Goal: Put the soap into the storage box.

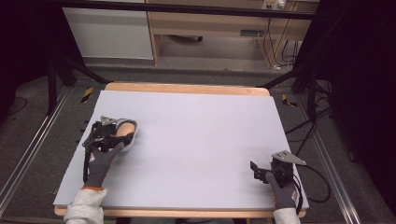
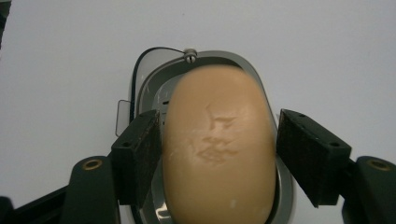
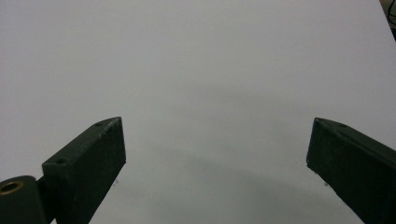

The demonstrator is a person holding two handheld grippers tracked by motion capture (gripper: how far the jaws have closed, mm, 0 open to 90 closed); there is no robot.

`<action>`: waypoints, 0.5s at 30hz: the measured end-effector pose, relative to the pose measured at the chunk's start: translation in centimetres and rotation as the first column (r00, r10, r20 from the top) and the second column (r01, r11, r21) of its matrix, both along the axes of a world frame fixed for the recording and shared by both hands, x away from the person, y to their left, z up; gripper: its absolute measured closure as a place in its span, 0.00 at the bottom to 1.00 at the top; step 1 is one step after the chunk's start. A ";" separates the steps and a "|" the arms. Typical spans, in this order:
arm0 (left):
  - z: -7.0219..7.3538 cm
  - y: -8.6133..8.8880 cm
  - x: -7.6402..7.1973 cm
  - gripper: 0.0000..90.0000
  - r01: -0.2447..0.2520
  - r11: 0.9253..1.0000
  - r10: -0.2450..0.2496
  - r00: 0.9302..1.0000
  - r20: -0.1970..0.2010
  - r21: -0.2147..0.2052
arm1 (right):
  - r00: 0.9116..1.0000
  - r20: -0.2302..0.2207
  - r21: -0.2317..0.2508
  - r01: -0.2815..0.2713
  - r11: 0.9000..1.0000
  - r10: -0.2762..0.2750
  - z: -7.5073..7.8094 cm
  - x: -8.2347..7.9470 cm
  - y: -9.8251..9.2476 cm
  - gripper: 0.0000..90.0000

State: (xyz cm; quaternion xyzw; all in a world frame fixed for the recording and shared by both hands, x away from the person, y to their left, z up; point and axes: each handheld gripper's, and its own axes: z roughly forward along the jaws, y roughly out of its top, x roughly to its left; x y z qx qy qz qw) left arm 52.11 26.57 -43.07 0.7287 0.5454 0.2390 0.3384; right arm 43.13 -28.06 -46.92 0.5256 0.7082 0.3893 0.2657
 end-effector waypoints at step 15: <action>1.5 -1.3 -1.0 0.34 0.059 0.998 -0.057 0.997 0.052 -0.032 | 1.000 -0.002 0.005 0.000 1.000 0.000 0.0 0.0 0.0 0.05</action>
